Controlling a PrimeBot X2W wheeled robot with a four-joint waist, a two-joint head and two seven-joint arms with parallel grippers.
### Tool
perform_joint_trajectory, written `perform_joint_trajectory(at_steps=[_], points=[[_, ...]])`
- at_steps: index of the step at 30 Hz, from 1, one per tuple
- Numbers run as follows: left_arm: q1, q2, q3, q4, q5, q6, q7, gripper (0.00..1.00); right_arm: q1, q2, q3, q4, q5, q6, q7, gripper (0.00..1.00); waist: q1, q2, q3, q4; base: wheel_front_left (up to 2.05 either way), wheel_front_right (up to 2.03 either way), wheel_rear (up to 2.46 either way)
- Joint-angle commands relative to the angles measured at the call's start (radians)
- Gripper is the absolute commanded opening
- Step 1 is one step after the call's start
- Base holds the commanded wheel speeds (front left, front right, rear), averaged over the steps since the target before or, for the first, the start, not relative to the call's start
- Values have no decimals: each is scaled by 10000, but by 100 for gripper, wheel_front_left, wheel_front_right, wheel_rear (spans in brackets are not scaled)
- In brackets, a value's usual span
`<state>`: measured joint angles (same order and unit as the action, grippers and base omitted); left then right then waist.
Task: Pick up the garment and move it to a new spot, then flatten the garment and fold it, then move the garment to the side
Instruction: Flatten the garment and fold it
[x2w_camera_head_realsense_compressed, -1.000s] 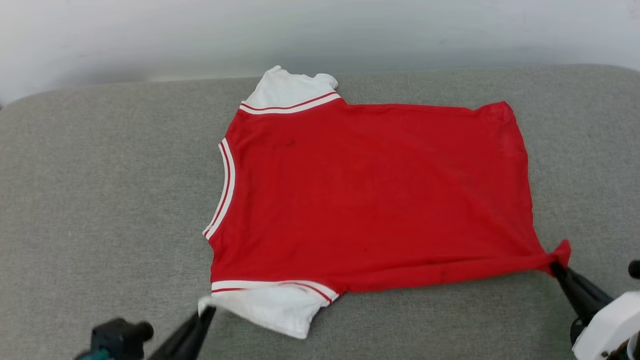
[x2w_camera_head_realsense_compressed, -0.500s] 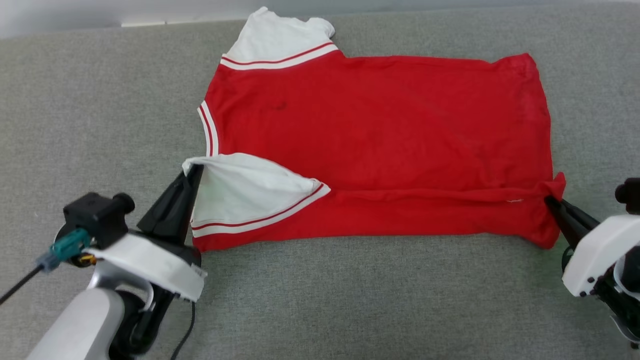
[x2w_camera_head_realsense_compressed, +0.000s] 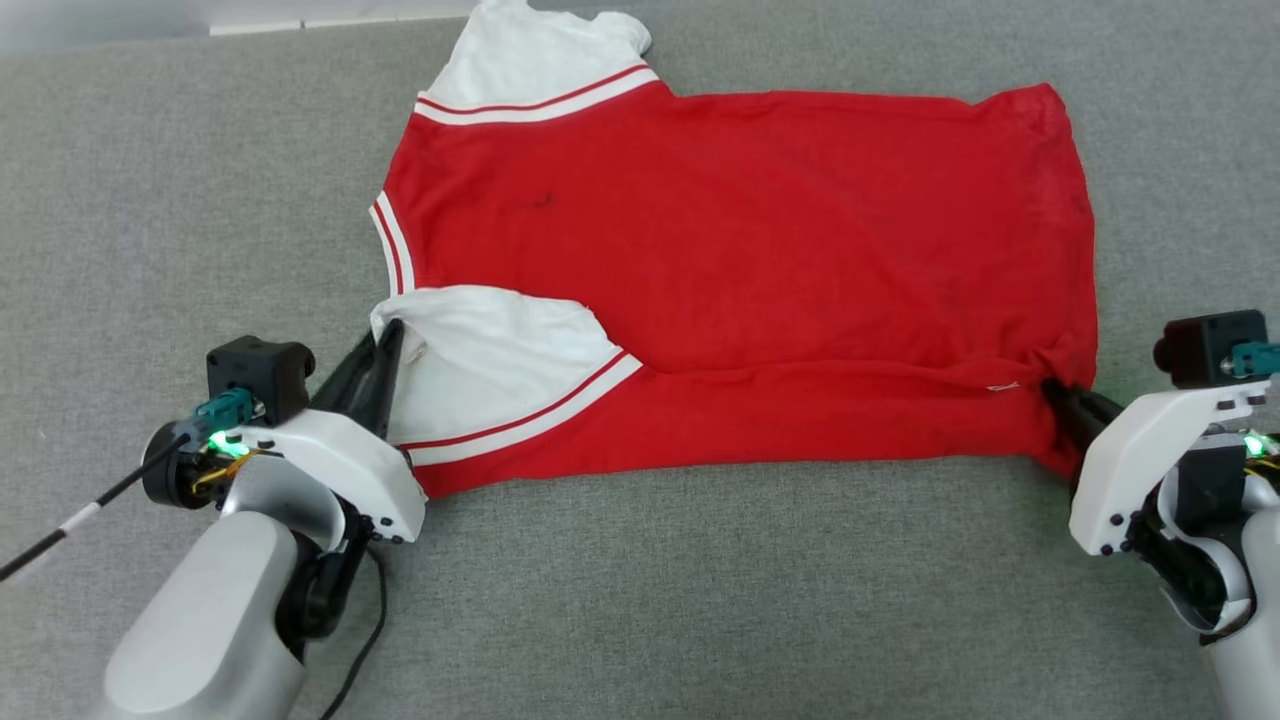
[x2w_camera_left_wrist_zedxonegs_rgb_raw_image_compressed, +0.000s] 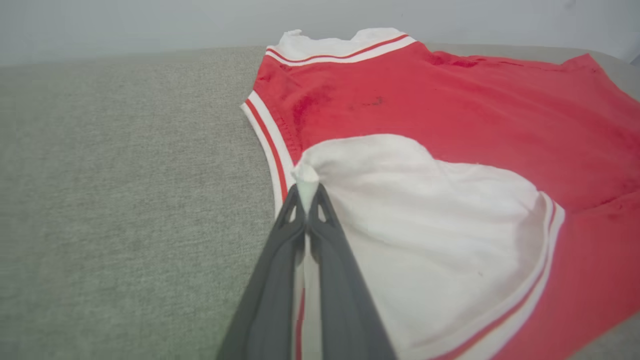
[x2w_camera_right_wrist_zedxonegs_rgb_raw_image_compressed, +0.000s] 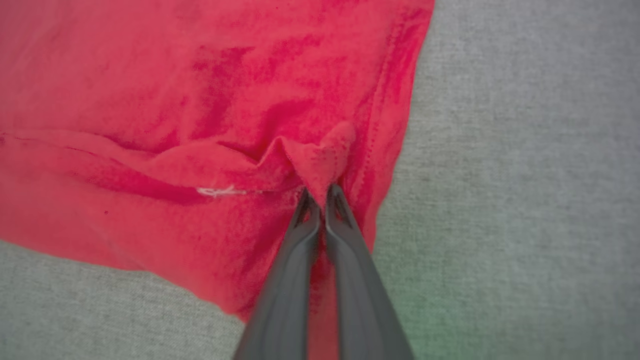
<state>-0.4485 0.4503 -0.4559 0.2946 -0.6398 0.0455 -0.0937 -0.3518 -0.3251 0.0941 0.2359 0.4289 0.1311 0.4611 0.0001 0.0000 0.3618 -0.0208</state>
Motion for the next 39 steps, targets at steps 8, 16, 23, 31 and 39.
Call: perform_joint_trajectory(at_steps=[8, 16, 23, 31, 39], points=[[378, -304, 47, 359, -104, 320, -501, 100, 352, 25, -110, -222, -566, -7, -91, 100, -1, 0, -653, 6, 0, 0, 0], [1721, -56, 121, -1137, -376, 1289, 286, 100, 1370, 715, -1101, -1621, -1286, -5, 810, 100, -1, 0, -1055, -19, 0, 0, 0], [2586, 499, -148, -2519, -58, 2433, 1711, 100, 2134, 1575, -1592, -3217, -1684, -5, 1299, 100, -1, 0, -998, -160, 0, 0, 0], [2723, 986, -112, -2794, 30, 3246, 2867, 100, 2387, 1945, -1525, -4166, -1823, -5, 1501, 100, -1, 0, -677, -541, 0, 0, 0], [2797, 1129, -727, -2063, -279, 2808, 4157, 0, 2372, 1923, -1420, -4337, -1826, -5, 1461, 100, -1, 0, -349, -817, 0, 0, 0]])
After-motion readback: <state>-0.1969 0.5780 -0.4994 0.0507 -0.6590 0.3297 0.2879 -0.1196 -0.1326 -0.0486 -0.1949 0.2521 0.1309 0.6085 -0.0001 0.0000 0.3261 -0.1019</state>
